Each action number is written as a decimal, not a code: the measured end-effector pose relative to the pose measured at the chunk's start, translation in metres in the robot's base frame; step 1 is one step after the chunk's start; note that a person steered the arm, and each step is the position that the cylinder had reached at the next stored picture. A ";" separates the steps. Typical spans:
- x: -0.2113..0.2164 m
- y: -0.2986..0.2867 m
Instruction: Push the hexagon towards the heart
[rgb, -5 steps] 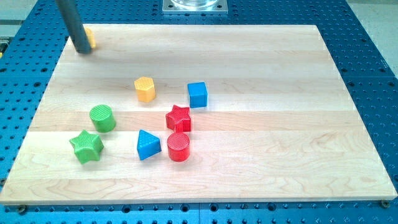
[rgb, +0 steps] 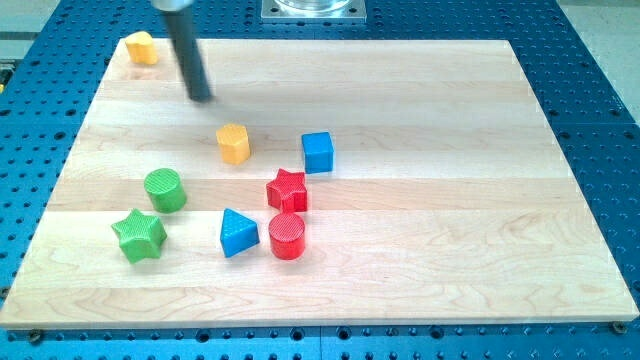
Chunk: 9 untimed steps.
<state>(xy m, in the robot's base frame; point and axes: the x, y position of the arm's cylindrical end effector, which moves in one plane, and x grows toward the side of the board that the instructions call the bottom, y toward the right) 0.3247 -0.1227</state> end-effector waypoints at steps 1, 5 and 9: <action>0.059 0.051; 0.149 0.018; 0.026 -0.008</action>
<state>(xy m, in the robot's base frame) 0.3504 -0.1311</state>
